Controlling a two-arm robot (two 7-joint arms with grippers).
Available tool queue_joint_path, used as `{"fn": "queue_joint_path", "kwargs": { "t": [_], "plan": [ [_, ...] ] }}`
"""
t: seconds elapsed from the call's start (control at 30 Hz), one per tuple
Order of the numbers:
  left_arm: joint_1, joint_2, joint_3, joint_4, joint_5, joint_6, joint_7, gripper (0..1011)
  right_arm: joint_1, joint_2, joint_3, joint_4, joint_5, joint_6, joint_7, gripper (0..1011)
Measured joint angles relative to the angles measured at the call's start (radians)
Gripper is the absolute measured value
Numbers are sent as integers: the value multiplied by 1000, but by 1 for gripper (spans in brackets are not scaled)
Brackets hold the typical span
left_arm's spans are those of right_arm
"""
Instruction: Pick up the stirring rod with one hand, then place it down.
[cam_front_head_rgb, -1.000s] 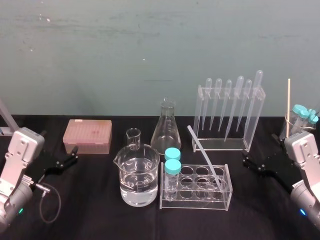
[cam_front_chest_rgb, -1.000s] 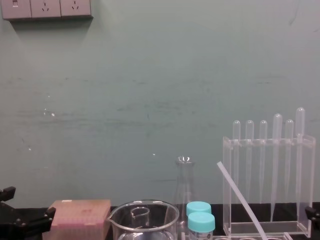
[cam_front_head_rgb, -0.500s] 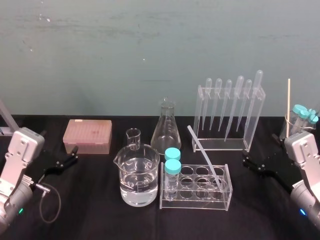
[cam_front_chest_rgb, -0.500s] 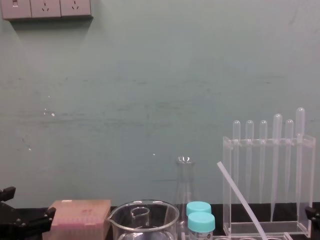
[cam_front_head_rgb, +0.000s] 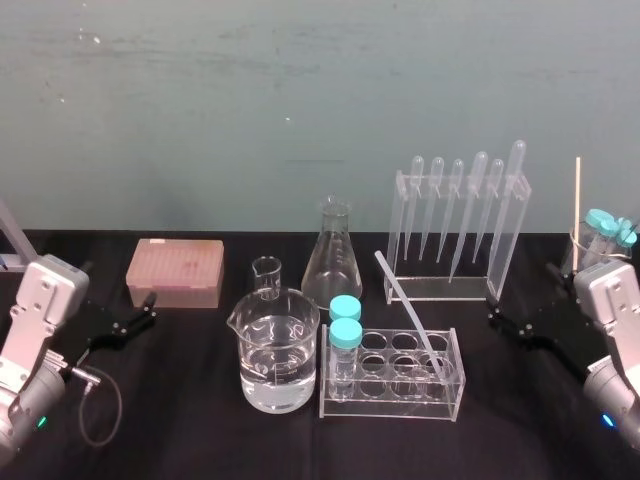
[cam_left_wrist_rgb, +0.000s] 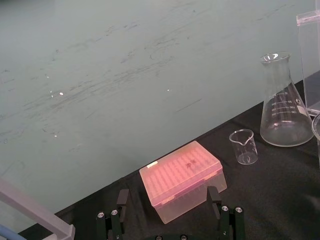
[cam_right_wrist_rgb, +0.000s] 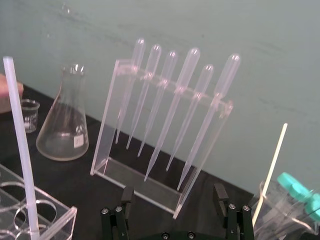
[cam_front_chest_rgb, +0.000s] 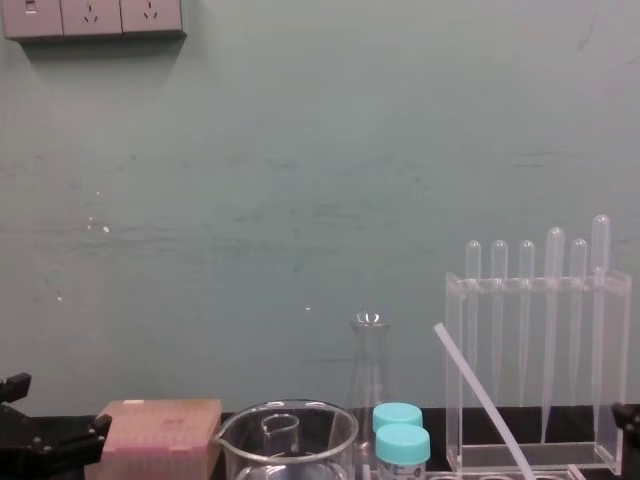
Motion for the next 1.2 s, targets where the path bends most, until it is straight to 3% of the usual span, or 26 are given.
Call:
{"fn": "queue_joint_path", "kwargs": {
  "t": [0.4,0.9,1.2],
  "plan": [
    [0,0,0,0,0,0,0,1000,-20,-3,40,-61,-6,-67,40,1002],
    [0,0,0,0,0,0,0,1000,33,-15,-32,-57,-76,-194,237,1002],
    [0,0,0,0,0,0,0,1000,73,-34,-59,-24,-82,-202,335,1002]
  ]
}}
